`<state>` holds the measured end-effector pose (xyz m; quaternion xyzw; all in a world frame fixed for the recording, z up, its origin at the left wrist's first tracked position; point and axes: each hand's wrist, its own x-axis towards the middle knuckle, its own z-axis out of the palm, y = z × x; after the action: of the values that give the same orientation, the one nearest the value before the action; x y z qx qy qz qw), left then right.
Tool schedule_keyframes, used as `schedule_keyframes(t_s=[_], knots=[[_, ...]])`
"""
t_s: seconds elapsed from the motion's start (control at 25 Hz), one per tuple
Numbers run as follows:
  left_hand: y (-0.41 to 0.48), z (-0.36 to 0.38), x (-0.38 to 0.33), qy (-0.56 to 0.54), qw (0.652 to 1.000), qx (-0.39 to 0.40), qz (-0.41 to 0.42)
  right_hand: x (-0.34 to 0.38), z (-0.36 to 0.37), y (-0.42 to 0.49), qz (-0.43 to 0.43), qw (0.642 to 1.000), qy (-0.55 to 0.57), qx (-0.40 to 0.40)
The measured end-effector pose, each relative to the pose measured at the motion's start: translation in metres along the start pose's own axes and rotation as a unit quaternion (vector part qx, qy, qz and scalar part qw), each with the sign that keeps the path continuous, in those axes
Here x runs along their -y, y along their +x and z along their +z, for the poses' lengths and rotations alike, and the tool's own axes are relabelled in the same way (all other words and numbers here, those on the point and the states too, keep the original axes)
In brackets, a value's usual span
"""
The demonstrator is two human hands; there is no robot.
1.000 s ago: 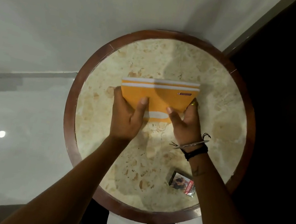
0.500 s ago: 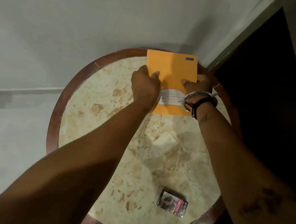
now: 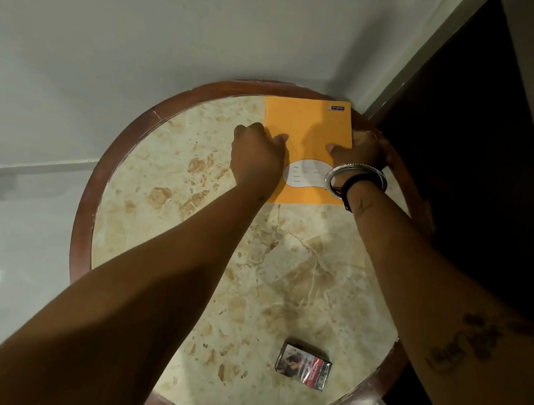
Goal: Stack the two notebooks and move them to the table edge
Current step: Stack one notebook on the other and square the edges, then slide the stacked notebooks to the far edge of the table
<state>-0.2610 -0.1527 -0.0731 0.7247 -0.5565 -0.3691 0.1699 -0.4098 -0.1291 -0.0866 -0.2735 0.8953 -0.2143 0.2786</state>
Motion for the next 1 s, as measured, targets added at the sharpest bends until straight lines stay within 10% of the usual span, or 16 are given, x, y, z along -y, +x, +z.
schedule_keyframes(t_s=[0.2,0.48,0.68,1.0], knots=[[-0.045,-0.054,0.063,0.117,0.976,-0.086,0.161,-0.054,-0.030,-0.073,-0.071,0.991,0.093,-0.069],[-0.104,-0.134,0.226,0.343,0.934,0.045,0.091,-0.162,-0.040,-0.248,-0.172,0.949,-0.189,0.183],[-0.107,-0.124,0.258,0.331,0.935,0.027,0.126,-0.183,-0.023,-0.275,-0.187,0.937,-0.263,0.132],[-0.107,-0.126,0.265,0.294,0.945,0.005,0.141,-0.042,0.023,-0.252,-0.073,0.993,0.024,0.089]])
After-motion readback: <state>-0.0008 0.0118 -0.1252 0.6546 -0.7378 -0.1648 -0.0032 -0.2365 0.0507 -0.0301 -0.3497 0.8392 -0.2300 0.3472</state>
